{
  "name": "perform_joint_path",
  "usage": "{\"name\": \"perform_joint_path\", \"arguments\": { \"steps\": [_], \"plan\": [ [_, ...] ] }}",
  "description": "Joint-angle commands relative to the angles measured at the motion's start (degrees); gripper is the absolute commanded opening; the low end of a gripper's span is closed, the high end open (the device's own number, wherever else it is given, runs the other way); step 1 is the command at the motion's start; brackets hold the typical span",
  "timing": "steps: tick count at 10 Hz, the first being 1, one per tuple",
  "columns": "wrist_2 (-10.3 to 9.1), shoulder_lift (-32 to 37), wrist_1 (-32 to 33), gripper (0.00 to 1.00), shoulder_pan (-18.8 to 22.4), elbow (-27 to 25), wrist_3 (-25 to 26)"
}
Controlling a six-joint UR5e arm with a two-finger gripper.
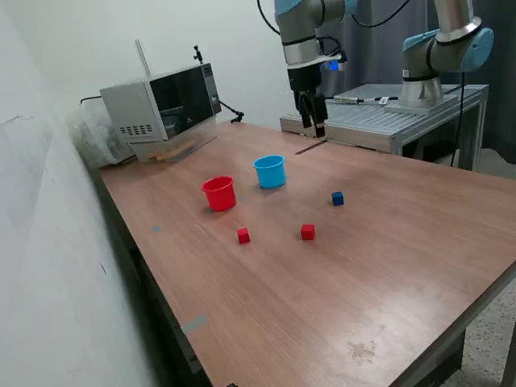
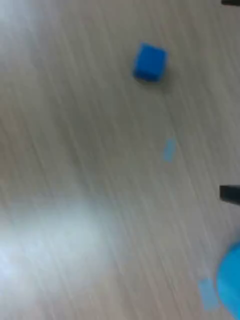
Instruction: Place red objects in the red bin, and blue objects in the blue bin.
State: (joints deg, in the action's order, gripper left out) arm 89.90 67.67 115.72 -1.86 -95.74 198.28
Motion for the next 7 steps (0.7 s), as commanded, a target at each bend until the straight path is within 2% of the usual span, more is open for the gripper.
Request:
{"name": "perform_joint_path", "arguments": {
  "steps": [1, 2, 3, 4, 5, 7],
  "plan": [
    [-1.47, 0.18, -0.24, 1.00, 4.75, -1.02, 0.09],
    [-4.26, -0.77, 0.29, 1.00, 4.94, -1.11, 1.14],
    [-5.60, -3.13, 1.08, 1.00, 5.03, -0.94, 5.15],
    [-5.52, -4.81, 3.96, 1.00, 4.94, -0.94, 8.24],
    [-5.52, -6.48, 5.20, 1.00, 4.94, -0.59, 8.70],
    [-5.52, -10.43, 5.30, 1.00, 4.41, 0.63, 11.51]
  ]
}}
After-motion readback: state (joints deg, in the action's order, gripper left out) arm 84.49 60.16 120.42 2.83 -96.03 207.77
